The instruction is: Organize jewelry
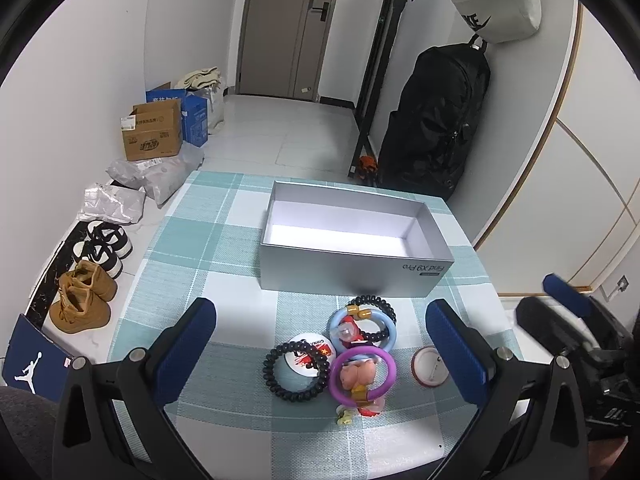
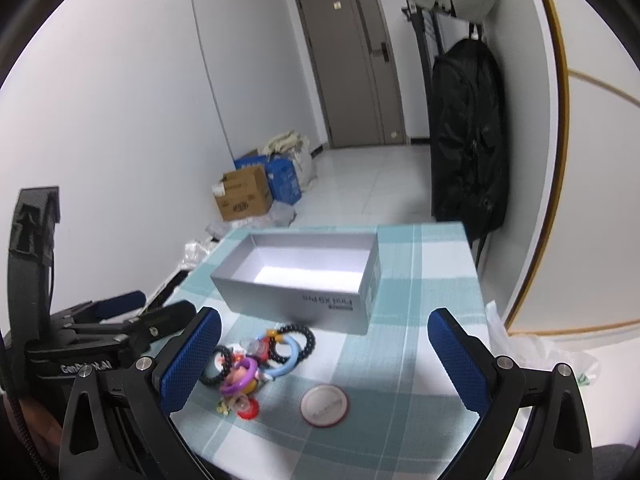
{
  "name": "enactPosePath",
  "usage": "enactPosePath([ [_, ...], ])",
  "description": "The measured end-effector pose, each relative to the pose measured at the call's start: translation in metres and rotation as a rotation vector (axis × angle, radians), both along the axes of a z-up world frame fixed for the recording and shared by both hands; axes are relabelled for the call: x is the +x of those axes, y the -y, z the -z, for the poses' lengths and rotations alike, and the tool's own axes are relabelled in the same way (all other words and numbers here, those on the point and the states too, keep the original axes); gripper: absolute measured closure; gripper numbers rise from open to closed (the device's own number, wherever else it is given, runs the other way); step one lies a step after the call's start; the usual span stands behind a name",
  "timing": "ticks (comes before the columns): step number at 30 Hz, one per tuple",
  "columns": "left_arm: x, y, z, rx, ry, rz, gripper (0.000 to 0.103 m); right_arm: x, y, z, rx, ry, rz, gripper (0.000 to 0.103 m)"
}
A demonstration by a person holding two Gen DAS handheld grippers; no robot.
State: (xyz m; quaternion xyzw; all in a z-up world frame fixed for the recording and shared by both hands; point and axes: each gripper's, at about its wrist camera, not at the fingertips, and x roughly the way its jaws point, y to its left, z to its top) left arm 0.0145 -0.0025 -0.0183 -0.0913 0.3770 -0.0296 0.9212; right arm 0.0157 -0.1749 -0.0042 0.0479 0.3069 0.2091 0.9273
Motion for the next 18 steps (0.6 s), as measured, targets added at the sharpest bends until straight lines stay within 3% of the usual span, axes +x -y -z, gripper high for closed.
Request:
enactPosePath([
  [4, 0.002, -0.004, 0.003, -0.014, -0.027, 0.007, 0.001, 0.013, -0.001, 0.019, -0.031, -0.129, -0.038, 0.000],
  [8, 0.003, -0.017, 0.006, -0.025, -0.051, -0.015, 0.001, 0.016, -0.006, 0.040, -0.083, -0.229, -0.085, 0.013],
  [18, 0.008, -0.058, 0.027, -0.102, -0.169, -0.083, 0.001, 0.009, -0.031, 0.071, -0.274, -0.288, -0.164, 0.031],
])
